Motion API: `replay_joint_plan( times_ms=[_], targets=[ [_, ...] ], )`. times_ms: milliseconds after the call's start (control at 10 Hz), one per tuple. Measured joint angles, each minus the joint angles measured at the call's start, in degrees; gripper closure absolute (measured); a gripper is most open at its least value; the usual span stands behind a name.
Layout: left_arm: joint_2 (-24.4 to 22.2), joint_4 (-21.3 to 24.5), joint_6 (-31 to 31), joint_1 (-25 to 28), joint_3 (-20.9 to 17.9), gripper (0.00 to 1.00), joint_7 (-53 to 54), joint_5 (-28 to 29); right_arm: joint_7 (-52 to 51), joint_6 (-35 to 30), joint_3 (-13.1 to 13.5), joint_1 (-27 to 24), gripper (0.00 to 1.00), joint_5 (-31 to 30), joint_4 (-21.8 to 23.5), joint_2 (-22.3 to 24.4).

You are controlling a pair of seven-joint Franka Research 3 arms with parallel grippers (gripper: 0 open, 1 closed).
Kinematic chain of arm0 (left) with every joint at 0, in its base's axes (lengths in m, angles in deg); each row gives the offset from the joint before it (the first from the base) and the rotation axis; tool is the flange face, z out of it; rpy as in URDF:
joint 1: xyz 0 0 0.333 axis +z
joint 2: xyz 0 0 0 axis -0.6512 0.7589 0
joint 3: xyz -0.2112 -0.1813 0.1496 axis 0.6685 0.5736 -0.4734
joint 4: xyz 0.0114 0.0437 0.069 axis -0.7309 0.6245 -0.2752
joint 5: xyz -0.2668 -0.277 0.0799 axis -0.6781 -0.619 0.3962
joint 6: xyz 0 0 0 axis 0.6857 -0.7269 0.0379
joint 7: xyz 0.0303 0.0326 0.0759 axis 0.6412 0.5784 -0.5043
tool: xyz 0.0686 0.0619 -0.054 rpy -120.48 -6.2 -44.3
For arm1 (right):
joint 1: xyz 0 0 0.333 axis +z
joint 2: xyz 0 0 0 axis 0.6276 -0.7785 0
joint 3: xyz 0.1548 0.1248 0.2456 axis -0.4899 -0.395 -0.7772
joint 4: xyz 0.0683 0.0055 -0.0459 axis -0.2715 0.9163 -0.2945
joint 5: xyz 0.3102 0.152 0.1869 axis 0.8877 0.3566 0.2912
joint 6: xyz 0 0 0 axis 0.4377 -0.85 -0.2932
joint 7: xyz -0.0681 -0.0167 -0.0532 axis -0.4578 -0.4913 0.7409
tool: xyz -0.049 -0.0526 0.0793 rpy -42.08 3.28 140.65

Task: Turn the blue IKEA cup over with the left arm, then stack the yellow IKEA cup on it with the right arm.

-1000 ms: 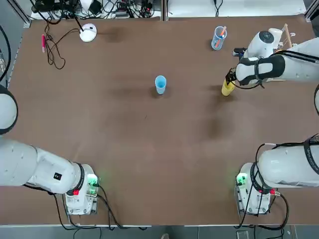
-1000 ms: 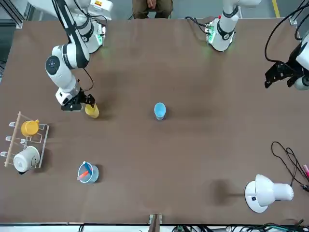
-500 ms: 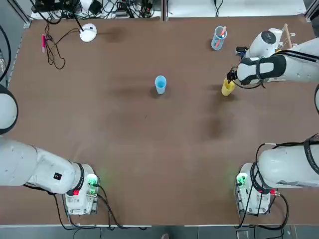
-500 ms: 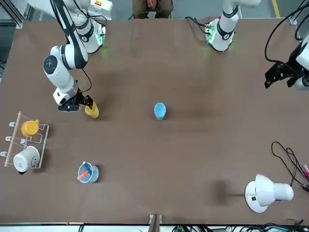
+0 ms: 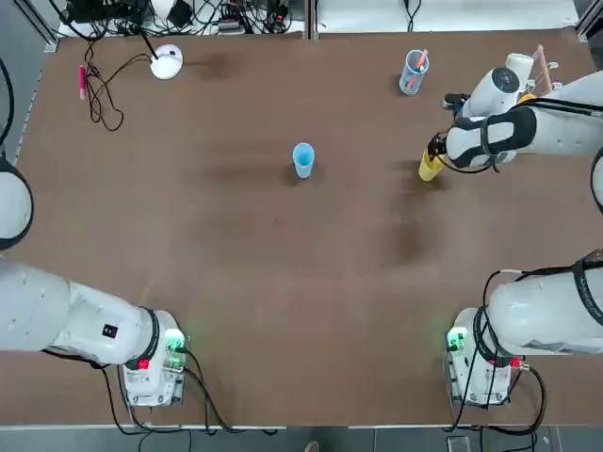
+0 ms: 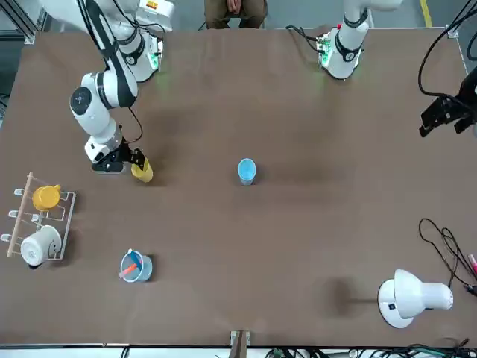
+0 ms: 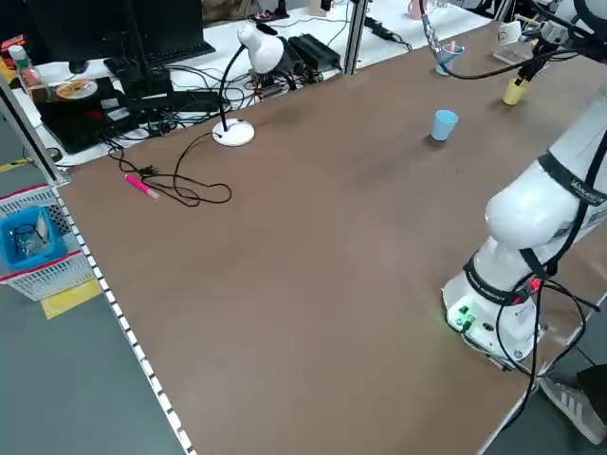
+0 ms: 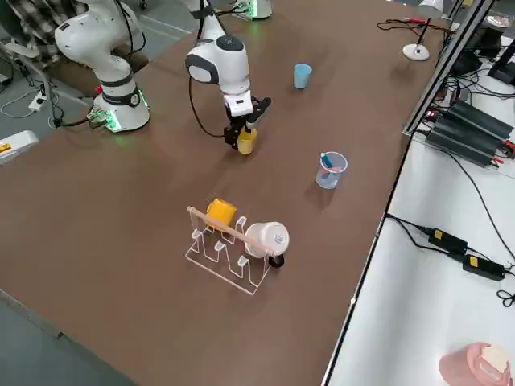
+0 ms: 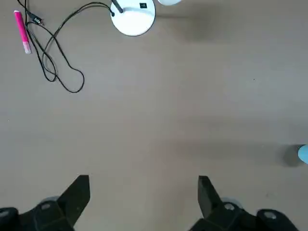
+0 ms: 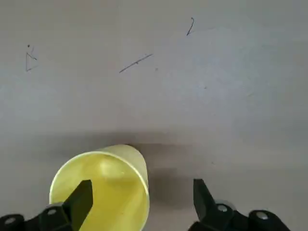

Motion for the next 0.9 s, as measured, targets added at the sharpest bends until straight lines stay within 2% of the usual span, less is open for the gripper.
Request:
replay_joint_plan(
  times_ms=[100, 300, 600, 900],
  targets=[
    [0.66, -0.39, 0.00, 2.54, 1.72, 0.01, 0.22, -0.08, 0.00, 0.54, 0.02, -0.09, 0.15, 0.00, 0.00, -0.84],
    [2.99, -2.90, -1.03, 8.52, 7.37, 0.01, 0.47, -0.52, -0.01, 0.90, 0.02, -0.42, 0.49, 0.00, 0.00, -1.23],
    [5.73, -5.83, -1.76, 10.81, 10.14, 0.01, 0.48, -1.84, 0.30, 1.08, -0.02, -0.60, 0.96, 0.00, -0.09, -1.18],
    [6.01, -6.32, -2.04, 10.94, 11.13, 0.01, 0.99, -1.87, 2.79, -0.20, -0.09, -0.56, 0.96, 0.00, -1.04, -1.05]
  ],
)
